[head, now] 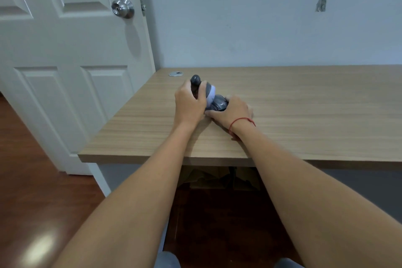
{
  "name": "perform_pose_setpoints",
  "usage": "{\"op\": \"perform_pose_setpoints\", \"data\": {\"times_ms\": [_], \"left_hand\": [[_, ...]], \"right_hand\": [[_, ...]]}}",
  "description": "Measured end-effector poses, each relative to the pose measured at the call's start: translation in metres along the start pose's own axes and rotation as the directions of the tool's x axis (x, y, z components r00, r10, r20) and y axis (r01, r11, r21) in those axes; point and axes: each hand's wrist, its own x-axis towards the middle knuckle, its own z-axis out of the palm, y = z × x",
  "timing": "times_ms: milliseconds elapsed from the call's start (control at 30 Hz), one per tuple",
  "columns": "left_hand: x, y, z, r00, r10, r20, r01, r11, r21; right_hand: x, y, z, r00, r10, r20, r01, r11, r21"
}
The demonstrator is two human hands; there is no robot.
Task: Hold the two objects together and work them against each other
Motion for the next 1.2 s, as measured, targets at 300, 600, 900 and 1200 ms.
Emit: {"op": "perform_pose_setpoints", "data": {"times_ms": [300,600,900,1200], "left_hand": [[0.001,-0.001,-0.001,0.986,-0.170,0.004,0.166,0.969,0.180],[0.000,-0.002,-0.002,0.983,-0.181,0.015,0.180,0.983,0.033],[0.001,-0.001,-0.004,0.978,-0.203,0.038,0.200,0.977,0.073],[-0.007,0.008,0.000,0.995,0.050,0.084,-0.052,0.998,0.029]], "right_hand": [[0.001,-0.001,0.000,1.000,-0.022,0.001,0.022,0.998,0.056],[0.009,0.003,0.006,0.999,0.017,-0.044,-0.017,1.000,-0.015],[0.007,0.004,0.002,0.999,0.004,-0.039,-0.003,1.000,0.021],[-0.001,-0.005,-0.002,0.999,-0.012,-0.040,0.012,1.000,-0.008]]}}
